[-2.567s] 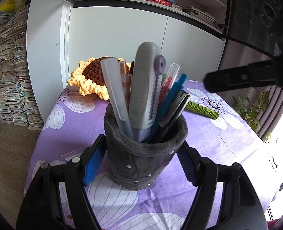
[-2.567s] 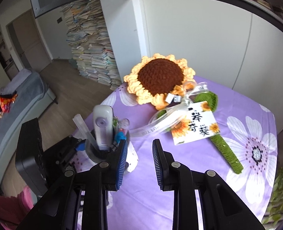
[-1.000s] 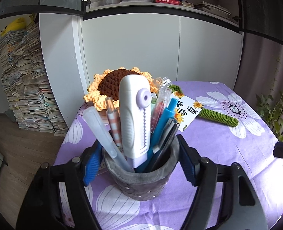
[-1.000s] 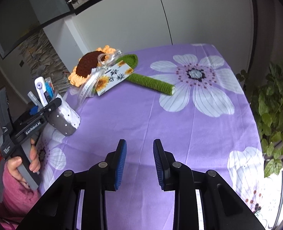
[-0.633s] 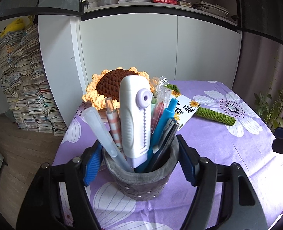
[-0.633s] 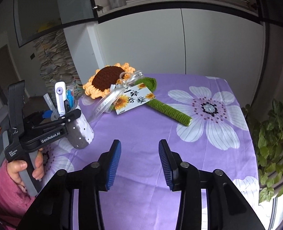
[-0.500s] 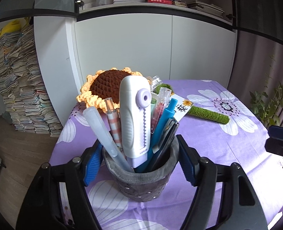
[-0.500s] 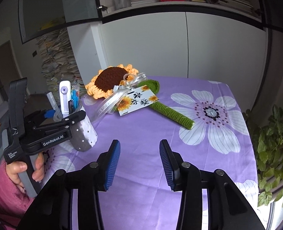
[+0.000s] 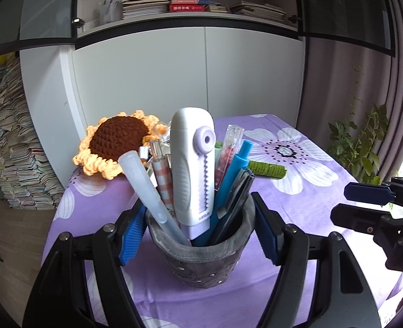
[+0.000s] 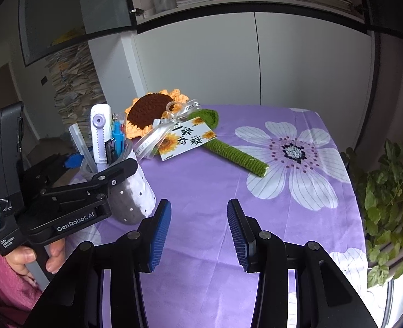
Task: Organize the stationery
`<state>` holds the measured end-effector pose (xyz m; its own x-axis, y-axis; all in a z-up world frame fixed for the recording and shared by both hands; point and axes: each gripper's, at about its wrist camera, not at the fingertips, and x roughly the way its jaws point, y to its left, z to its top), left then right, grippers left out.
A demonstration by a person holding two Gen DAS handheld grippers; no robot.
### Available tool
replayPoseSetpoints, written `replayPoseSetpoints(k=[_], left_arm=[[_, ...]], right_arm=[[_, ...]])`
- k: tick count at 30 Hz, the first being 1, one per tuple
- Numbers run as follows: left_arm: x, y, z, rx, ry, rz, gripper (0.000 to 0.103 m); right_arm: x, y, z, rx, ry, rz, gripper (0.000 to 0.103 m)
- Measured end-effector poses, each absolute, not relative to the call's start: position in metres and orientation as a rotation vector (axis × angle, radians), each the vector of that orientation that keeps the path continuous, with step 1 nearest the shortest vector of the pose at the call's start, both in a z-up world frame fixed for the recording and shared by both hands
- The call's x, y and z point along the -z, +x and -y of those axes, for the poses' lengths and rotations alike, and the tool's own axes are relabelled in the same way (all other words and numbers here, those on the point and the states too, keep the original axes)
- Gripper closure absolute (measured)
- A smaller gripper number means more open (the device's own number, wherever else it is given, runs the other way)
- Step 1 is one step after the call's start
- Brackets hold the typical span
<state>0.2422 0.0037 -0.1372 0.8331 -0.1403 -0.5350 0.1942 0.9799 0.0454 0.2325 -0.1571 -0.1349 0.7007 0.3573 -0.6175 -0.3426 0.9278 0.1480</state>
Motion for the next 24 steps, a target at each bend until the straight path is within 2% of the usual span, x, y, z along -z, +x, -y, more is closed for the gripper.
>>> replayPoseSetpoints(k=[12,24], left_arm=[[0.136,0.25,0.036,0.239,0.122,-0.551,0.033],[0.146,0.253,0.038,0.226,0.121,-0.569,0.033]], right_arm=[[0.139,0.234,0.183,-0.343,0.07,-0.693,0.06],[0.144,0.236,0.188,-0.333,0.085,-0.715,0.059]])
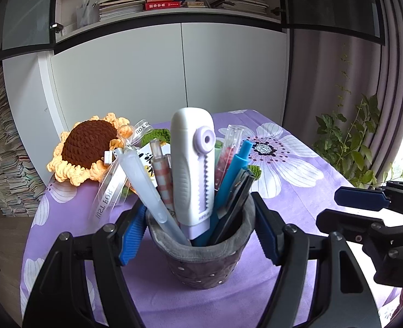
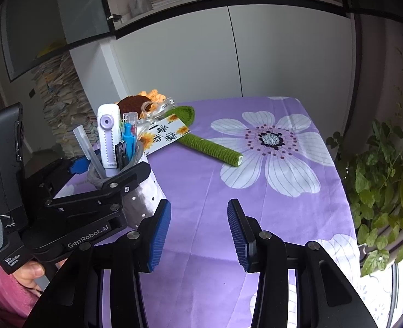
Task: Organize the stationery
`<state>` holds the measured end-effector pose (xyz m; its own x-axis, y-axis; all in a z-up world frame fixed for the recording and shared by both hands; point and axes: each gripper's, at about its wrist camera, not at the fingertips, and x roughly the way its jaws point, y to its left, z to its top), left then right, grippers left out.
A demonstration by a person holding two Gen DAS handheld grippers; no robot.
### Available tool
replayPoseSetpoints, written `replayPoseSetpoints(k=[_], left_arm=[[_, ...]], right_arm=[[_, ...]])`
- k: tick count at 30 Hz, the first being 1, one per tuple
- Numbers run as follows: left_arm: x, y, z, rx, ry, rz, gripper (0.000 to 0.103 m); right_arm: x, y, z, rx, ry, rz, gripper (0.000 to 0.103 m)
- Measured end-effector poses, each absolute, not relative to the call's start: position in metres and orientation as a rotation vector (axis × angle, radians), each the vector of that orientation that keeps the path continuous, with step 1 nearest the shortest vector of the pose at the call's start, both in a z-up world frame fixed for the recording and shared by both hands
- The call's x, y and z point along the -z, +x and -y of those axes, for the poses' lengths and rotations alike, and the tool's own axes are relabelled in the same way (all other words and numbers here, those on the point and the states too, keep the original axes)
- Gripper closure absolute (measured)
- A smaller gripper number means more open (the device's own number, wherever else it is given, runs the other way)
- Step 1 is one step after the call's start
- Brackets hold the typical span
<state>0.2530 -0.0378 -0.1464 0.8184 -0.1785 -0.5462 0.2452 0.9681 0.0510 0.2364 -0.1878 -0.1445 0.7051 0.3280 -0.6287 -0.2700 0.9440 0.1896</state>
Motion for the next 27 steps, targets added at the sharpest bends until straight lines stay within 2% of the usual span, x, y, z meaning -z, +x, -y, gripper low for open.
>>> replayPoseSetpoints(k=[14,16,18,20,27], left_arm=[[0.146,0.25,0.037,0.22,0.124,-0.557,0.031],[0.143,0.246,0.037,0.224,0.13,-0.543,0.028],[0.141,0.243,0.037,0.217,0.142,-0.53,0.013],[0.14,0.239,0.037,0.21,0.155,-0.521,0.009],[0.139,0.233,0.027,0.207,0.141,-0.541,0.007]], right_arm=[[0.146,0.237,0.184,-0.333,0.077,-0.728,0.059],[0.146,0.237,0.184,-0.334,0.075,-0.726,0.059],[0.146,0.237,0.183,-0.335,0.072,-0.725,0.059],[0.145,0.236,0.182,-0.336,0.069,-0.723,0.059],[0.14,0.231,0.179,-0.334,0.06,-0.714,0.059]])
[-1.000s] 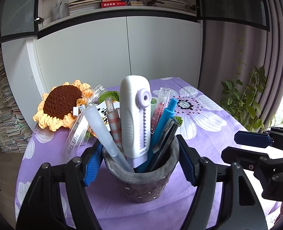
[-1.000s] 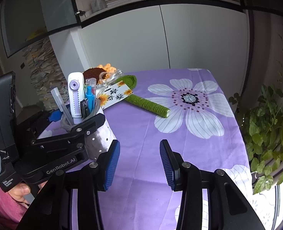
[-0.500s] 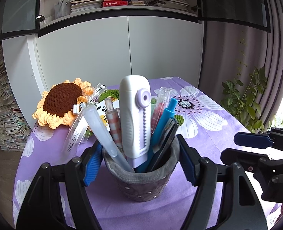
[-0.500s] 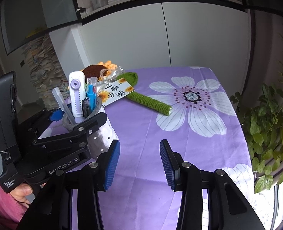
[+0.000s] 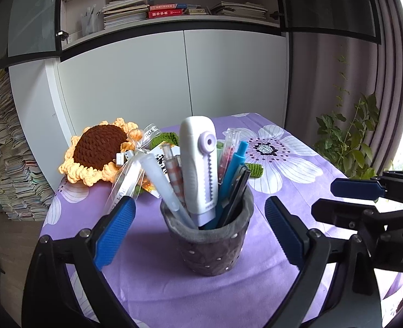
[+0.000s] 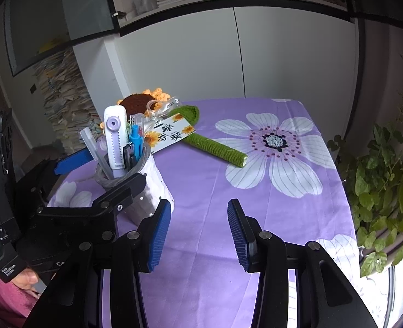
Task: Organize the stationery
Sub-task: 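Lower the grey holder onto the table and open the left gripper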
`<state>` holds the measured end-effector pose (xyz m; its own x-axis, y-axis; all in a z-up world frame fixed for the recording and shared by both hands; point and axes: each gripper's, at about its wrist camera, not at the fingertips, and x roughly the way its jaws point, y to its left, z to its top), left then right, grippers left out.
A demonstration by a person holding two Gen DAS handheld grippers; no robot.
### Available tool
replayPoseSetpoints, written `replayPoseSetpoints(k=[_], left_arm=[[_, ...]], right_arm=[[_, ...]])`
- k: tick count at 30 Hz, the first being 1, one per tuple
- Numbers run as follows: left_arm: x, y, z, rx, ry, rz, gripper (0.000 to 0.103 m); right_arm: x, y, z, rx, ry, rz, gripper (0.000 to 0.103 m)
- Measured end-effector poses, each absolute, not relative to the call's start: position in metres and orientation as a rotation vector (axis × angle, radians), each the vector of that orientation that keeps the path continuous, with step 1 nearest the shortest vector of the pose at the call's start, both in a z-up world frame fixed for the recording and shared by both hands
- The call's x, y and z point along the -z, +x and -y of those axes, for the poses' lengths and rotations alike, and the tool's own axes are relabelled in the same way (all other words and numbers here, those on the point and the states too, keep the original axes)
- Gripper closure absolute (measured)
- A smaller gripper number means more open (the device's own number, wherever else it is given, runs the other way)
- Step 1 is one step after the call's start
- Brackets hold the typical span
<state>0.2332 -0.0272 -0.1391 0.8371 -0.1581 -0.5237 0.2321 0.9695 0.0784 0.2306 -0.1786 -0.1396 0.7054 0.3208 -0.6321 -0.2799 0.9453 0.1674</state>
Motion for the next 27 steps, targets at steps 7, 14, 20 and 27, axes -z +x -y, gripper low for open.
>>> replayPoseSetpoints(k=[7,14,20,27], left_arm=[[0.138,0.224,0.015,0.188,0.105,-0.56,0.001],[0.12,0.2,0.007,0.165,0.107,-0.509,0.001],[0.092,0.173,0.002,0.13,0.115,-0.439,0.001],[0.051,0.132,0.006,0.061,0.157,-0.363,0.001]], right_arm=[[0.134,0.223,0.174,-0.331,0.044,-0.707,0.059],[0.124,0.209,0.174,-0.322,0.04,-0.693,0.059],[0.104,0.192,0.169,-0.36,0.057,-0.661,0.059],[0.056,0.152,0.16,-0.365,0.007,-0.533,0.059]])
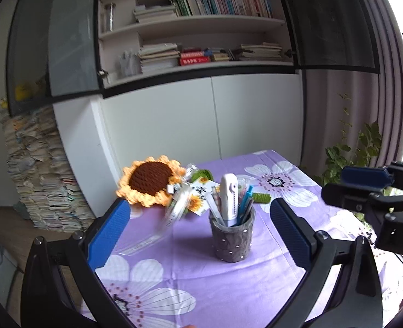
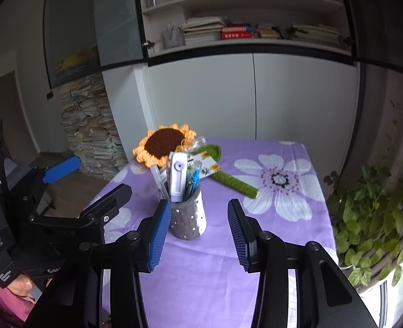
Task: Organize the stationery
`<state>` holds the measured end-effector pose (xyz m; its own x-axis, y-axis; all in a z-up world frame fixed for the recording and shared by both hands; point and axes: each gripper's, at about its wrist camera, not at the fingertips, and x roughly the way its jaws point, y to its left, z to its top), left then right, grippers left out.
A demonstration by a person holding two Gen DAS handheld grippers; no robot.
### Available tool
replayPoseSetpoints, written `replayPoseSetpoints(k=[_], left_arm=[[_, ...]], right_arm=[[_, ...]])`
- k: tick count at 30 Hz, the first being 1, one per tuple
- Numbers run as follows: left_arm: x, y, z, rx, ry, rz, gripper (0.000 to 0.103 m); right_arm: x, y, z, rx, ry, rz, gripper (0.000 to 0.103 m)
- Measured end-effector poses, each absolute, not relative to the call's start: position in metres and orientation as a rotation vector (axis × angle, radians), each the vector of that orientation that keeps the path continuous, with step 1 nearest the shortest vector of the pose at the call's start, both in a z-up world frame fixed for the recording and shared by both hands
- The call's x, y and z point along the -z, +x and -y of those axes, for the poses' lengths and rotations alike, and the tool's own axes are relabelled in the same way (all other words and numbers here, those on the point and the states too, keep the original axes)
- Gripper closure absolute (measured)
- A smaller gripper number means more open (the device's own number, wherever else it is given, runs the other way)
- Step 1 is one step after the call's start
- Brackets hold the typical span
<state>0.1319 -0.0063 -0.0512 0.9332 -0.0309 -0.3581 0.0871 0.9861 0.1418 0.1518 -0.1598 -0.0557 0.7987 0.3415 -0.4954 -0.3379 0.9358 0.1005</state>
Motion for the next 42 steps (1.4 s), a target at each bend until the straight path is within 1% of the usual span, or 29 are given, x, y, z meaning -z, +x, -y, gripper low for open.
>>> replayPoseSetpoints(k=[1,3,4,5,8,15,17,18,26,34,42], left_arm=[[0.045,0.125,0.006,0.056,0.154,-0.356,0.001],[0.031,0.11,0.004,0.06,0.138,-0.336,0.001],[0.024,0.102,0.003,0.061,0.13,-0.325,0.001],[0.017,0.093,0.002,0.059,0.122,-0.312,0.001],[0.003,0.073,-0.001,0.047,0.107,-0.288,0.001],[-0.012,0.032,-0.005,0.061,0.064,-0.231,0.001],[-0.011,0.024,-0.006,0.056,0.06,-0.226,0.001],[-0.011,0.02,-0.007,0.056,0.055,-0.225,0.001],[-0.021,-0.01,-0.012,0.012,0.046,-0.188,0.001],[-0.031,-0.038,-0.013,-0.023,0.068,-0.117,0.001],[-0.028,-0.045,-0.004,-0.019,0.106,-0.102,0.001]], right_arm=[[0.048,0.144,0.159,-0.36,-0.002,-0.51,0.059],[0.033,0.129,0.158,-0.357,-0.014,-0.469,0.049],[0.025,0.119,0.158,-0.351,-0.014,-0.441,0.035],[0.017,0.109,0.159,-0.342,-0.009,-0.407,0.027],[-0.002,0.078,0.162,-0.317,-0.001,-0.303,0.018],[-0.019,0.025,0.159,-0.294,-0.009,-0.201,0.015],[-0.019,0.015,0.156,-0.272,-0.012,-0.191,0.007],[-0.019,0.01,0.155,-0.26,-0.012,-0.182,0.007],[-0.028,-0.031,0.15,-0.251,-0.03,-0.112,0.006],[-0.036,-0.051,0.146,-0.261,-0.042,-0.05,0.006],[-0.033,-0.054,0.148,-0.267,-0.028,-0.058,0.006]])
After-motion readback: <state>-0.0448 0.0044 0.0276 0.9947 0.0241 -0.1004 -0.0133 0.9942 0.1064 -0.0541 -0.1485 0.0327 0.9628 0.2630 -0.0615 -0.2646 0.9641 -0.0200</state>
